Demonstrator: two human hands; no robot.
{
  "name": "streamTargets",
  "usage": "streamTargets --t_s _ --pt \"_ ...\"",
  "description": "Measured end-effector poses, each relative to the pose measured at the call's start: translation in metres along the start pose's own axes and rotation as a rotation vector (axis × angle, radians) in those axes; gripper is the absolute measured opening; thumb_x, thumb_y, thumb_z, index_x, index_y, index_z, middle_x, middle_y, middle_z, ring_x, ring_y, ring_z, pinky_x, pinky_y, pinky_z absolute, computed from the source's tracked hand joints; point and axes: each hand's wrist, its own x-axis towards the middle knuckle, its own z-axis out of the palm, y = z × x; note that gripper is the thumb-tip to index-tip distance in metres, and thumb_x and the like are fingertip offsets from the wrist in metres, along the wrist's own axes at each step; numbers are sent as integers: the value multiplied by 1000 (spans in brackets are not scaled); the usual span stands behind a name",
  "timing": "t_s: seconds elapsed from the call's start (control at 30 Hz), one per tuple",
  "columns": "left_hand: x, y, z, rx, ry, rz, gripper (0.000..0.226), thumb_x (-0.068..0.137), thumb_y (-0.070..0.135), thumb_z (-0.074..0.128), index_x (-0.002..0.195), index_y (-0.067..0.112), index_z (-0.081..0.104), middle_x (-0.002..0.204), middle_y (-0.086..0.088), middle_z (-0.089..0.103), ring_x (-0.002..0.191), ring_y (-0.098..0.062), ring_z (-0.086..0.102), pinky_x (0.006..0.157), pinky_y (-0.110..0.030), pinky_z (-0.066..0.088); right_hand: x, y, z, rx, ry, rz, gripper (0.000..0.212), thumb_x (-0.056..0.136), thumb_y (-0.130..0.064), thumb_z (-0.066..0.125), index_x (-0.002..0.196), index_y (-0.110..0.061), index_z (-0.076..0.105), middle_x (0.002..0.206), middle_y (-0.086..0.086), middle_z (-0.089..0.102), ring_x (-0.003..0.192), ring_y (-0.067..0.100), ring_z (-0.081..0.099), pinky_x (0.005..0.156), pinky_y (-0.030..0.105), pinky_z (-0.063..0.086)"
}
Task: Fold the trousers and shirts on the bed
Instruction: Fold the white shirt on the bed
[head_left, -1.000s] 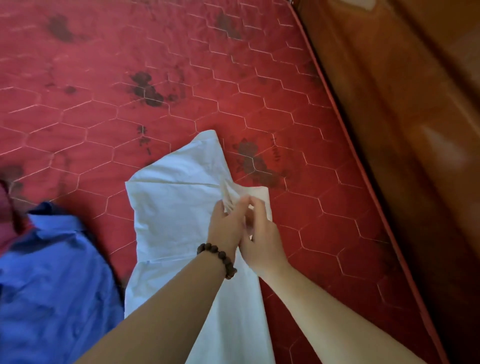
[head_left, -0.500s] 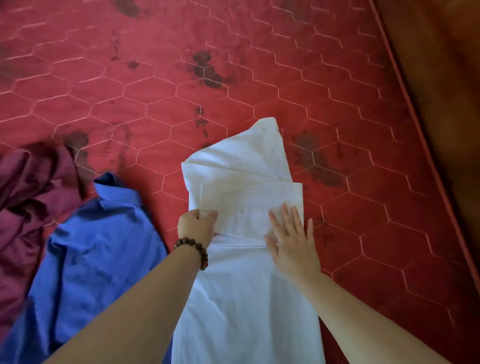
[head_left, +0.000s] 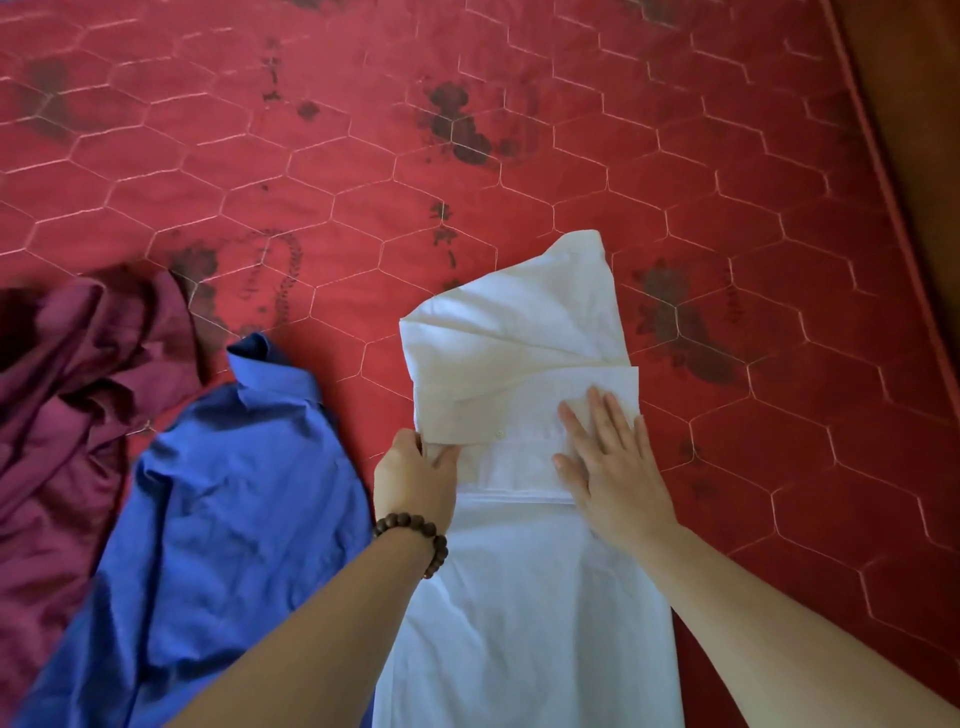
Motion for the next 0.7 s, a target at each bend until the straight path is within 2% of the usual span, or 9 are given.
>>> streamTargets --t_s 0.1,0.2,0.27,0.3,0.37,0.43,0.53,0.6,0.7 --pt "-5 -1 -4 243 149 60 28 83 29 64 94 11 46 82 -1 57 69 -23 56 63 -35 47 7 -1 -3 -14 -5 -8 66 96 -51 29 152 -32 0 160 5 -17 146 20 -20 120 45 -6" --pt "-7 5 2 376 323 539 38 73 14 62 110 13 54 106 -6 54 97 -27 49 82 -40 39 14 -11 -8 14 163 -2 56 91 -36 45 145 -22 36 156 11 21 148 24 9 120 48 6" --pt "-1 10 19 456 174 861 43 71 4 58 114 9 60 125 -13 55 117 -31 48 99 -42 36 23 -20 -6 46 206 -38 48 94 -28 45 141 -16 43 153 10 30 146 25 16 120 47 9" --pt "2 11 26 567 58 925 48 75 1 54 123 7 58 138 -16 48 131 -33 40 111 -43 27 27 -24 -3 60 195 -60 46 97 -26 43 141 -14 42 154 10 29 147 24 15 120 46 9" --pt "12 7 38 815 -138 896 59 90 8 39 148 10 28 159 -14 14 147 -30 7 120 -44 -3 31 -27 5 68 196 -77 46 99 -25 40 143 -12 41 155 10 30 147 24 15 120 46 10" --pt "23 -5 46 964 -188 872 62 96 19 27 153 18 0 161 -7 -5 147 -27 -11 117 -45 -13 30 -24 12 51 250 -84 46 99 -26 39 142 -11 43 153 10 33 146 25 19 119 48 15" --pt "27 -15 48 953 -116 890 61 93 27 24 152 25 10 161 -3 8 148 -31 -1 118 -52 -1 28 -18 19 37 292 -63 50 98 -34 33 146 -19 38 157 5 25 148 21 13 120 48 12" --pt "25 -19 47 909 -30 825 59 93 35 26 151 30 18 160 -1 15 147 -33 2 117 -57 6 28 -17 21 -2 251 28 58 96 -45 27 151 -27 22 161 4 8 149 19 -1 120 47 4" --pt "22 -24 47 906 58 681 59 94 52 23 151 37 14 161 -8 8 146 -39 -4 114 -62 6 28 -17 22 -13 220 168 67 92 -59 23 152 -34 5 161 12 -8 148 24 -13 120 46 -1"
